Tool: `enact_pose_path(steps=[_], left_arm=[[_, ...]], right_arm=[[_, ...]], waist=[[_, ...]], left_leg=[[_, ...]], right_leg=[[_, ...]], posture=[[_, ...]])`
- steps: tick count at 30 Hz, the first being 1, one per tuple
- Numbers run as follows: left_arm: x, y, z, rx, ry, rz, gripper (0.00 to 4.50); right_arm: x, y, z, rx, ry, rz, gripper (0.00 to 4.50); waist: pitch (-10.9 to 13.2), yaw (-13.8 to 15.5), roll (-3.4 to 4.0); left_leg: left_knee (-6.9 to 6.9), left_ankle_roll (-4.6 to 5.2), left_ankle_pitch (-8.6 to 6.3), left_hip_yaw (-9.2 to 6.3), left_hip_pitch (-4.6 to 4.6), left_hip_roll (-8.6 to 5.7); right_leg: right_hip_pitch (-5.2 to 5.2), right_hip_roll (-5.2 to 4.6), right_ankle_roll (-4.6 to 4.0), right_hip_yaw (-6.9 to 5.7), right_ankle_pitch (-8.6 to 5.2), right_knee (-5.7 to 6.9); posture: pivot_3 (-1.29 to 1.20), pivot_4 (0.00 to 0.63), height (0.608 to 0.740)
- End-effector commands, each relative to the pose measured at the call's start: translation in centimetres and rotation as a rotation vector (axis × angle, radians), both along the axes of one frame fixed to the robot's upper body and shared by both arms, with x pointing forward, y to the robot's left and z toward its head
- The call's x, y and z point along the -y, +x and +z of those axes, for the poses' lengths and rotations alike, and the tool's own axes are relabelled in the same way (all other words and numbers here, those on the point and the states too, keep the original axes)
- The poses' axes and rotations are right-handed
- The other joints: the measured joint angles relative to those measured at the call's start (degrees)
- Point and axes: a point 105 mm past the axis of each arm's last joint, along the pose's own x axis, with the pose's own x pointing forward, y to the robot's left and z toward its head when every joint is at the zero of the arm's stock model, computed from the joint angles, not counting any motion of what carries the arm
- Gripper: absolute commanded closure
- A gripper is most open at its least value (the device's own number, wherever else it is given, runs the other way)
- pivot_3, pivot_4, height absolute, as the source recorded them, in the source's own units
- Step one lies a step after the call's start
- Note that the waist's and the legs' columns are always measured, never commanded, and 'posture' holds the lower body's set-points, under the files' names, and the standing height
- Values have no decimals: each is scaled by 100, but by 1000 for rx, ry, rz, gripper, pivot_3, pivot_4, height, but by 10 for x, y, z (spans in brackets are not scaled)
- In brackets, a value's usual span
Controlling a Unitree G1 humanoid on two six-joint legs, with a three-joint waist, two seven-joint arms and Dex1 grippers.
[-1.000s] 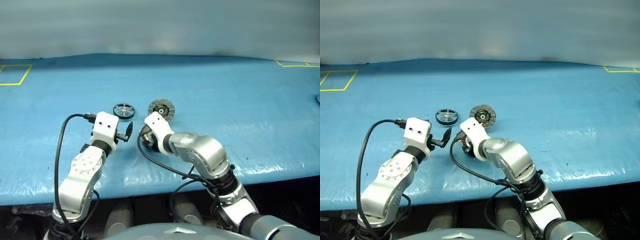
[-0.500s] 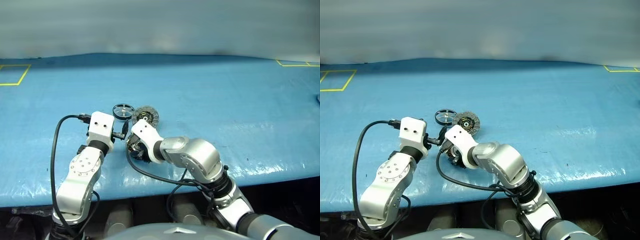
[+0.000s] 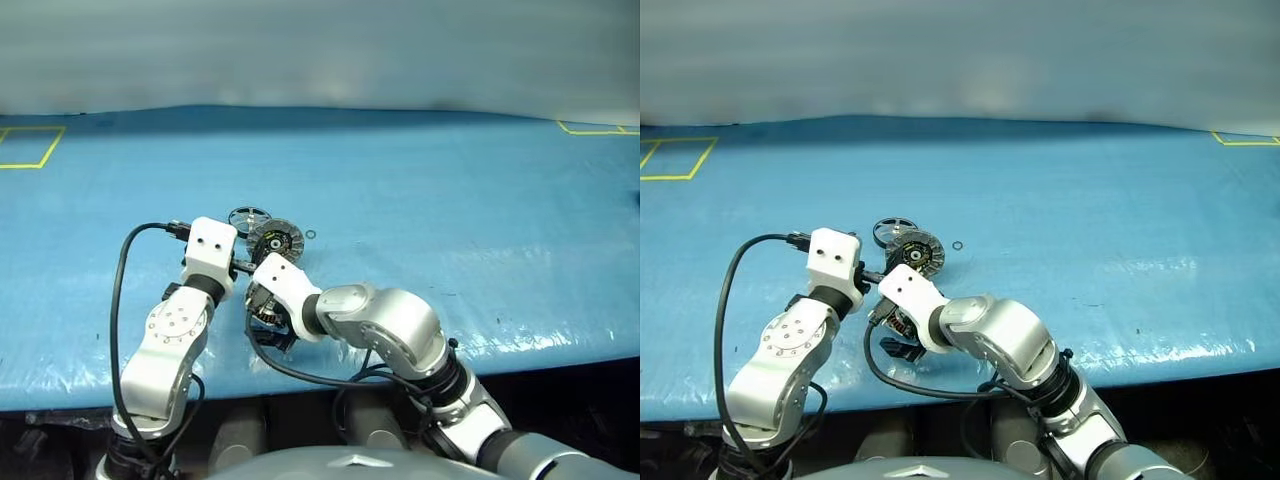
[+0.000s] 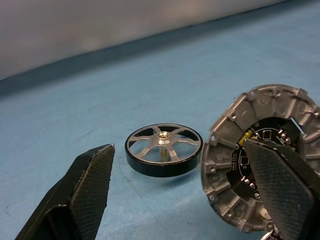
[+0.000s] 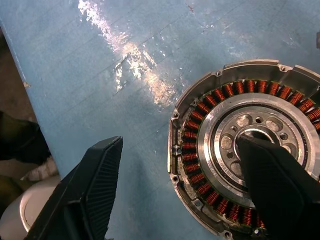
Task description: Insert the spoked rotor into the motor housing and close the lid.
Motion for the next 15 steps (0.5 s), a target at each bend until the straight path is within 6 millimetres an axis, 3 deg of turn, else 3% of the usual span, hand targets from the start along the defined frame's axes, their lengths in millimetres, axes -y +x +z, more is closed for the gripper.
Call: enact_pose_path(steps=[1,7,11,15], left_arm=[[3,3,9,44,-3,-16,0],[7,5,9,40,-10,-46,0],[9,7,9,40,-10,-66,0],[10,9,9,50,-8,-80,0]], right_arm=[[1,-1,32,72,83,27,674],[31,-6,64,175,189,47,674],[67,-7,53,198,139,6,674],[109,18,41,291,51,-183,674]], waist=[[3,12,4],[7,84,7],[10,111,7],[15,110,7]], left_leg=[[0,0,0,0,-2,0],[0,-1,0,-2,-8,-2],[0,-5,-3,-1,-11,-9],[3,-11,-7,3,-13,-10]], right_leg=[[-2,0,0,0,0,0],[-3,-2,2,-3,0,-5],[-1,-11,6,-6,-3,-12],[-2,-14,9,-5,-5,-13]], posture=[[0,150,740],[0,150,740],[0,150,740],[0,150,740]])
